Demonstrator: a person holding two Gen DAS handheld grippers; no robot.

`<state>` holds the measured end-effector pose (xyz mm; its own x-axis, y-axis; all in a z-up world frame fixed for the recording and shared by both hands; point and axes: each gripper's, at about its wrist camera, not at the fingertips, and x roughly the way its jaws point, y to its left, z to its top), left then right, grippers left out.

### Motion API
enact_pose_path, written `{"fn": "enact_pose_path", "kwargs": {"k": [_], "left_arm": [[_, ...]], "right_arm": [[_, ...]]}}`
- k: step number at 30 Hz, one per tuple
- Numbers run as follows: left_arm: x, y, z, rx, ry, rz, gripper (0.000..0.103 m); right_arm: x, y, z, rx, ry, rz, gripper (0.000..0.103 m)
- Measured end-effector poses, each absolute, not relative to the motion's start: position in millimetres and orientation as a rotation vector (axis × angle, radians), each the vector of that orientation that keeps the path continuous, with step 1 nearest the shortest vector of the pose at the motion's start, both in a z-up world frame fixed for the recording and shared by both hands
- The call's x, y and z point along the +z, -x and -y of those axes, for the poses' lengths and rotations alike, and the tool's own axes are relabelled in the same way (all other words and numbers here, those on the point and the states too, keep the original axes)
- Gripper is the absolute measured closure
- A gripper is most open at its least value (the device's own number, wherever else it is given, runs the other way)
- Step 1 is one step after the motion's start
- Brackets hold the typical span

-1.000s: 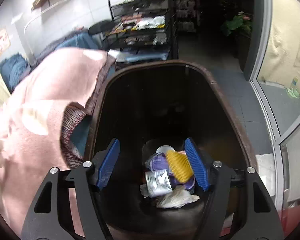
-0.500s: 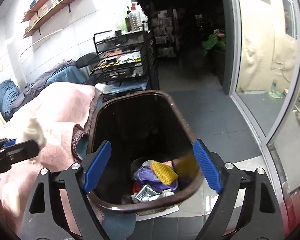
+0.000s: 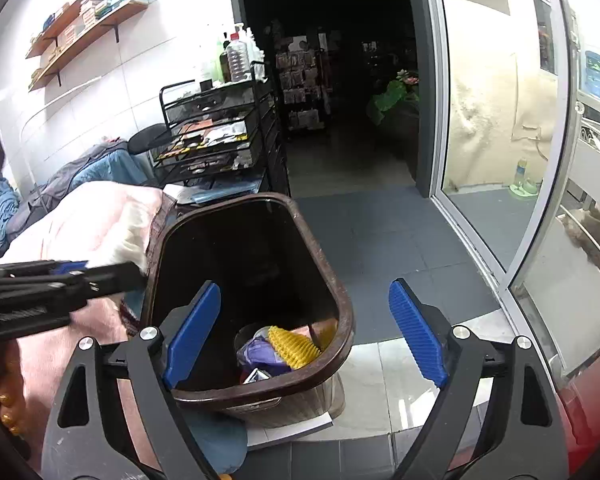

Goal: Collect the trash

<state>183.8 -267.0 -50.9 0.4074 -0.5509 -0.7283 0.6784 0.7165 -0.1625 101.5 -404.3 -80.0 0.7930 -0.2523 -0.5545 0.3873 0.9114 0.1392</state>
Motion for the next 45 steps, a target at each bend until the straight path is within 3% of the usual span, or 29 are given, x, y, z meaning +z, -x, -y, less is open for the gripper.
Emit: {"fn": "enact_pose_path", "kwargs": {"k": [2, 3, 4, 7, 15, 24, 45], "left_arm": [[-55, -186, 274, -0.773, -0.189, -0.858, 0.06], [-57, -188, 276, -0.774, -0.191, -0.861, 0.053], [-58, -188, 278, -0.773, -0.193, -0.861, 0.039], [-58, -189, 277, -0.755, -0.184, -0.84, 0.02], [-29, -167, 246, -0.699, -0.157, -0.669, 0.006], [3, -122, 184, -0.548, -0.143, -0.472, 0.005], [-1, -60, 76, -0.249, -0.045, -0.411, 0.005]], "right_arm": [[-79, -99, 408, -0.359, -0.252, -0.551, 0.015], [-79, -98, 409, -0.363, -0.254, -0.551, 0.015], [-79, -97, 410, -0.366, -0.255, -0.551, 0.014], [-80, -97, 415, -0.382, -0.252, -0.556, 0.014], [-79, -94, 423, -0.428, -0.231, -0.537, 0.01], [-69, -92, 385, -0.341, -0.203, -0.483, 0.006], [-35, -42, 255, -0.11, -0.167, -0.366, 0.006]]}}
